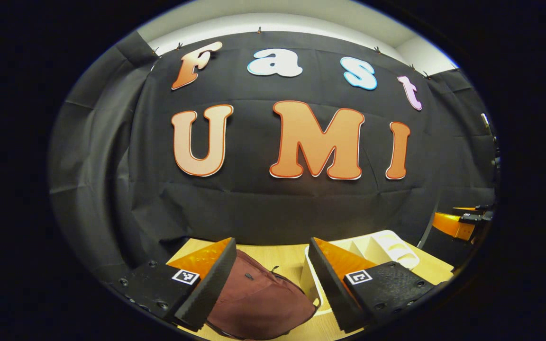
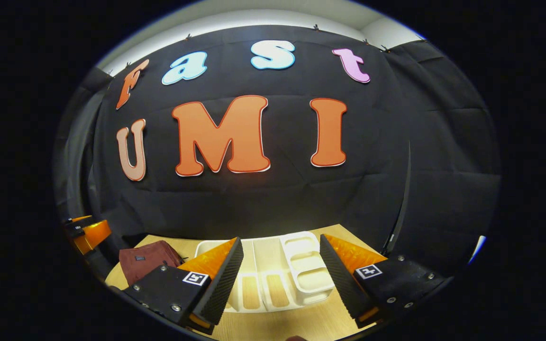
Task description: Open the schoolbag, grab two books from the bookshelf and put them into the schoolbag.
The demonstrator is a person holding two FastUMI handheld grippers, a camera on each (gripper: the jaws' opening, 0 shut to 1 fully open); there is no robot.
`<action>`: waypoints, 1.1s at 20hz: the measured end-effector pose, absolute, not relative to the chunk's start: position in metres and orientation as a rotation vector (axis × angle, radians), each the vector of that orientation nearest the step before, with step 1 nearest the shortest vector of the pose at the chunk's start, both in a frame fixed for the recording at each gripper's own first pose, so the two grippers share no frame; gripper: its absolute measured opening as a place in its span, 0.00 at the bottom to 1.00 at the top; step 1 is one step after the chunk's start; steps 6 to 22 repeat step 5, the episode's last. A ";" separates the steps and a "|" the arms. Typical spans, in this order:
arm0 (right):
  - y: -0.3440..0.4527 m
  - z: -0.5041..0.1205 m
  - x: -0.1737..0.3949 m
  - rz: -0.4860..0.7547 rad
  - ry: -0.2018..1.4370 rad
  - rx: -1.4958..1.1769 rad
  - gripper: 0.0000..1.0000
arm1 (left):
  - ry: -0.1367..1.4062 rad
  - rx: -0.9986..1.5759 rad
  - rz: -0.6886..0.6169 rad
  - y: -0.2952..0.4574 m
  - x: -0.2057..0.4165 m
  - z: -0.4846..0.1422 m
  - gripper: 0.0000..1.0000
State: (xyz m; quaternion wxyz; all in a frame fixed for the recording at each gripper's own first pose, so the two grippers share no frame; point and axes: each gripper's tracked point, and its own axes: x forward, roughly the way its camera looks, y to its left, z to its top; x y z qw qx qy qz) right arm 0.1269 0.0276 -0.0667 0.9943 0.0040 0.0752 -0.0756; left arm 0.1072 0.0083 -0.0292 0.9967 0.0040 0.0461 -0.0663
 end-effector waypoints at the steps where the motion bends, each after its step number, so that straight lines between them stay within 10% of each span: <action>1: 0.028 -0.064 0.125 -0.162 0.140 0.006 0.97 | 0.092 0.007 -0.145 0.010 0.107 -0.028 0.96; 22: 0.040 -0.053 0.119 -0.191 0.092 -0.049 0.97 | 0.076 0.003 -0.143 0.035 0.103 -0.023 0.96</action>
